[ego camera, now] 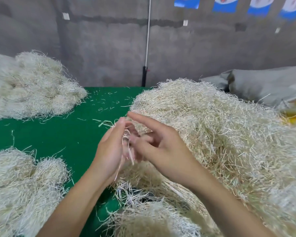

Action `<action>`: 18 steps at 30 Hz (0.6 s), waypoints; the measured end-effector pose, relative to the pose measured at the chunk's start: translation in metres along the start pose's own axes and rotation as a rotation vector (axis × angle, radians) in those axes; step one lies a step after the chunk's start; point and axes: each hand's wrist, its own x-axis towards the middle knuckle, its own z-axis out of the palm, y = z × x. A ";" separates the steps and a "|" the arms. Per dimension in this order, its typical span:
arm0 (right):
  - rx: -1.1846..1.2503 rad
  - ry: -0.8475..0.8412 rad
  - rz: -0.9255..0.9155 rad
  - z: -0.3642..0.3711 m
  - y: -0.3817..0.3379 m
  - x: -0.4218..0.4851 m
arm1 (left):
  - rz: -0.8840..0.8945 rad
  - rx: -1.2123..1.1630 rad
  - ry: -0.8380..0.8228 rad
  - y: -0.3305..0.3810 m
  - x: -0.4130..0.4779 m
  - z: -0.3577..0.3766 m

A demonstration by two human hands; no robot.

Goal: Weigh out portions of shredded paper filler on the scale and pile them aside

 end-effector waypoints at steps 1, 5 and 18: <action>-0.005 0.080 -0.024 -0.006 0.003 -0.002 | -0.001 0.082 0.044 -0.002 0.002 -0.001; -0.563 0.053 -0.061 -0.036 0.034 0.003 | -0.094 0.334 0.010 -0.003 0.013 -0.014; -1.027 0.073 0.092 -0.083 0.115 -0.006 | 0.258 1.111 -0.162 0.035 -0.004 -0.054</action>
